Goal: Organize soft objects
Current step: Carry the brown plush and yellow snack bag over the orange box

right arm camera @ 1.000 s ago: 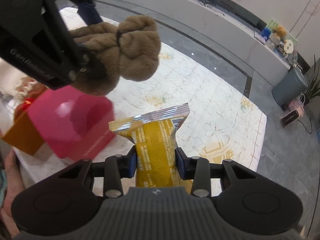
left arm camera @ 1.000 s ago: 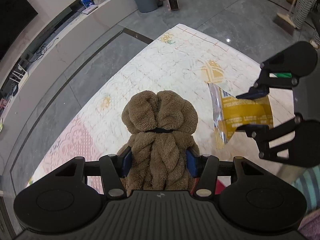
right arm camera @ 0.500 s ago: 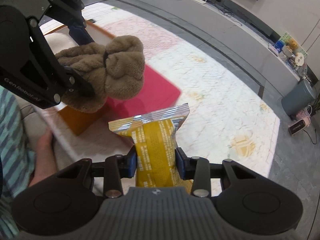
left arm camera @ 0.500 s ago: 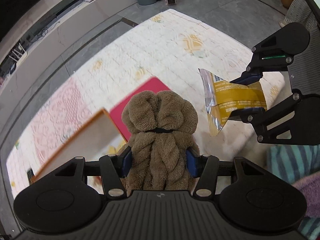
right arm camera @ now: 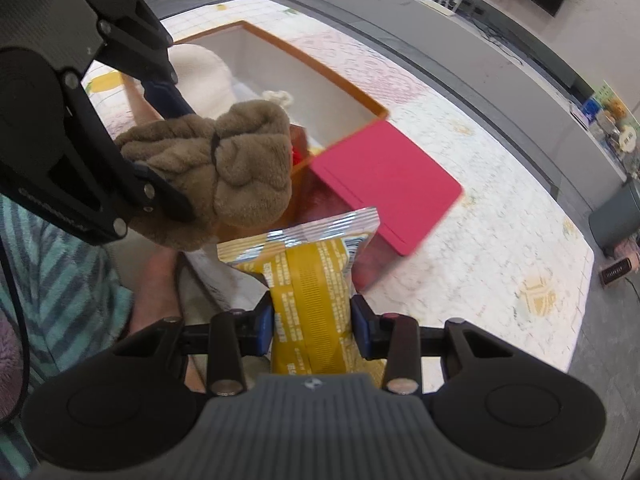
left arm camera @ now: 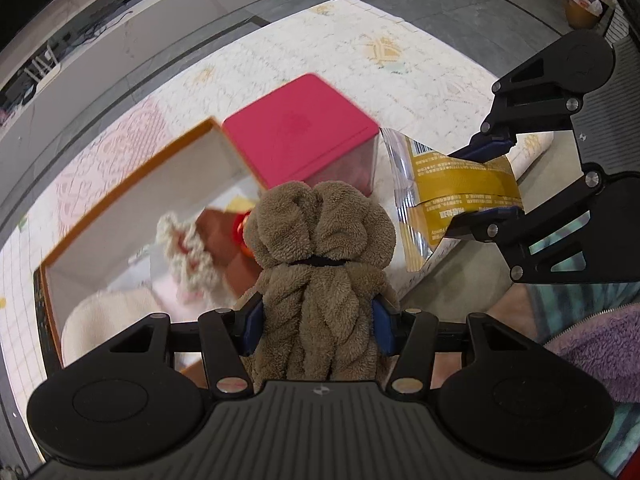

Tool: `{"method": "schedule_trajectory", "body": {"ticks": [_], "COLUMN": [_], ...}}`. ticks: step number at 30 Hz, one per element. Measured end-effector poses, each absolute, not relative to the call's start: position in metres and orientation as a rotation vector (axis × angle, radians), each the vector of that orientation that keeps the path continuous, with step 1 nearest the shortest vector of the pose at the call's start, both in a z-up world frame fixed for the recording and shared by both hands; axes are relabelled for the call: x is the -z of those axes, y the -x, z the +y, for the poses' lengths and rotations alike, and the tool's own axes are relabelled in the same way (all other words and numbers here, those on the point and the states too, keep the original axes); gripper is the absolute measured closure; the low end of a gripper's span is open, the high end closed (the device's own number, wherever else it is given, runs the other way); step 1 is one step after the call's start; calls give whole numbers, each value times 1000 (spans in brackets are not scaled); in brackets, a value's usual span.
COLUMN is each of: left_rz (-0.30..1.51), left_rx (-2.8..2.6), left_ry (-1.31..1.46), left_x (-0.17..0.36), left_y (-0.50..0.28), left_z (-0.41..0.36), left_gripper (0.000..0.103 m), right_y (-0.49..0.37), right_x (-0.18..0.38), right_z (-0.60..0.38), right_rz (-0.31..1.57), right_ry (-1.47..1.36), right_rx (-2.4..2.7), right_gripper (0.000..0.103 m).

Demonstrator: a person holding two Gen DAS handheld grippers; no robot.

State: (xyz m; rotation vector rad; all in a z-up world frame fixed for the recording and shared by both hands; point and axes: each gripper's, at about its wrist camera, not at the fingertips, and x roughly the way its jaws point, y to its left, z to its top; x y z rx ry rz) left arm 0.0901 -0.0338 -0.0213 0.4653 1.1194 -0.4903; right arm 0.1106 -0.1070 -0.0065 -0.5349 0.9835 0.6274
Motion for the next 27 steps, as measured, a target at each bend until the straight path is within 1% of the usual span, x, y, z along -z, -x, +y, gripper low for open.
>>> {"method": "schedule_trajectory", "body": {"ticks": [8,16,21,27], "left_rz": [1098,1042,1048,1061], "left_rx": [430,300,261,273], "left_ry": [-392,-288,-259,-222], "left_x": [11,-11,-5,16], "left_y": [-93,-130,-160,-190], "left_z": [19,86,116,131], "left_gripper": [41,41,41,41], "right_y": [-104,-138,-176,-219], "right_x": [-6,-23,-18,3], "right_z": [-53,-3,28,53], "right_rz": [949,897,904,942], "right_ry": [585,559,556,569], "right_rx": [-676,-690,-668,-638], "right_gripper": [64,64,64,64]}}
